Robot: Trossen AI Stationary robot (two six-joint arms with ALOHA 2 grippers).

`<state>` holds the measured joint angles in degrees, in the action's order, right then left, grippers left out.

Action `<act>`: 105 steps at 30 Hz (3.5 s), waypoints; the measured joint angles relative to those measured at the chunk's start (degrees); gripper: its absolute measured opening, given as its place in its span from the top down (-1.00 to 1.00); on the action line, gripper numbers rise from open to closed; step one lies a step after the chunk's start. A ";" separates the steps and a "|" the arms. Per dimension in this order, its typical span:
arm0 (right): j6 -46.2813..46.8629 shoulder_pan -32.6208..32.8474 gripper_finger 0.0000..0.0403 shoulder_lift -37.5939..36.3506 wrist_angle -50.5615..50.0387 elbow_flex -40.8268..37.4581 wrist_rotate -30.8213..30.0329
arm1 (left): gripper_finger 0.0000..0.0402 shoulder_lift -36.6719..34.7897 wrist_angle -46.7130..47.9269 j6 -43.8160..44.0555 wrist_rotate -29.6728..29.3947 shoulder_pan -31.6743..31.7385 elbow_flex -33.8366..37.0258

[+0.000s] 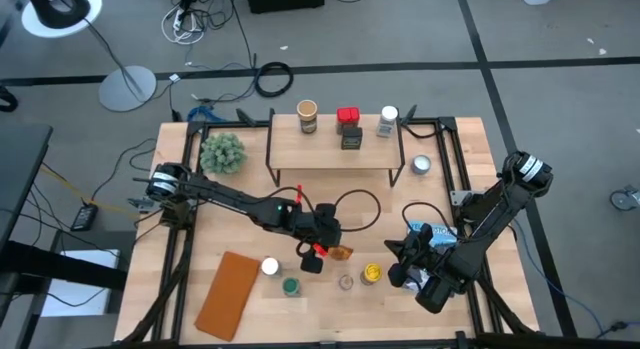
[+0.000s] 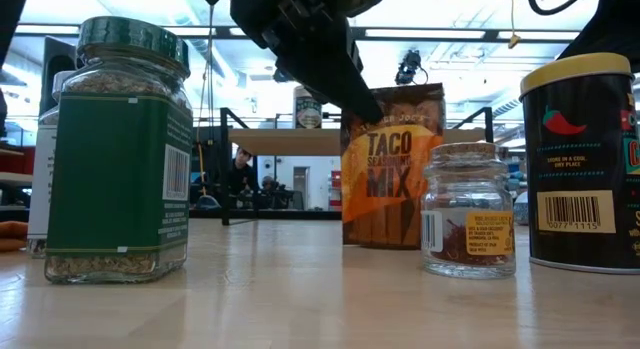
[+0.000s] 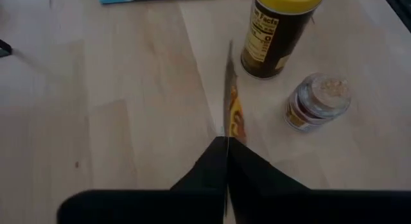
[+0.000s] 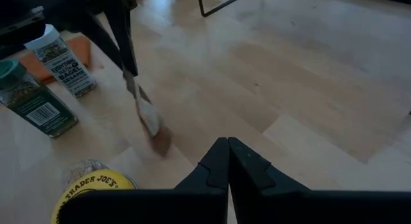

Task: Shelf spices
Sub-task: Put the orange seasoning bag on the shelf, then put the white seasoning bottle on the shelf

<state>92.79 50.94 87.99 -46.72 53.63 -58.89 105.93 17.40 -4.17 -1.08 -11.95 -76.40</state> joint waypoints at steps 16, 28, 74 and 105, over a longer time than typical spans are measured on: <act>0.00 0.00 0.99 0.02 0.20 0.03 0.04 | 1.00 -9.89 22.90 -4.29 3.25 10.93 -18.06; -0.42 0.00 0.99 0.02 0.09 0.04 0.03 | 1.00 -19.24 37.79 -8.80 0.42 27.36 -25.29; -1.49 -0.11 0.98 0.02 0.08 0.02 0.02 | 0.93 -19.58 32.31 -13.68 13.36 54.34 -10.69; -1.84 -0.11 0.99 0.02 0.04 0.00 0.02 | 0.62 -21.84 34.81 -13.51 11.23 54.34 -15.41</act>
<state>90.96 50.83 88.01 -46.68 53.63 -58.87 84.09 52.21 -17.68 10.15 42.39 -91.81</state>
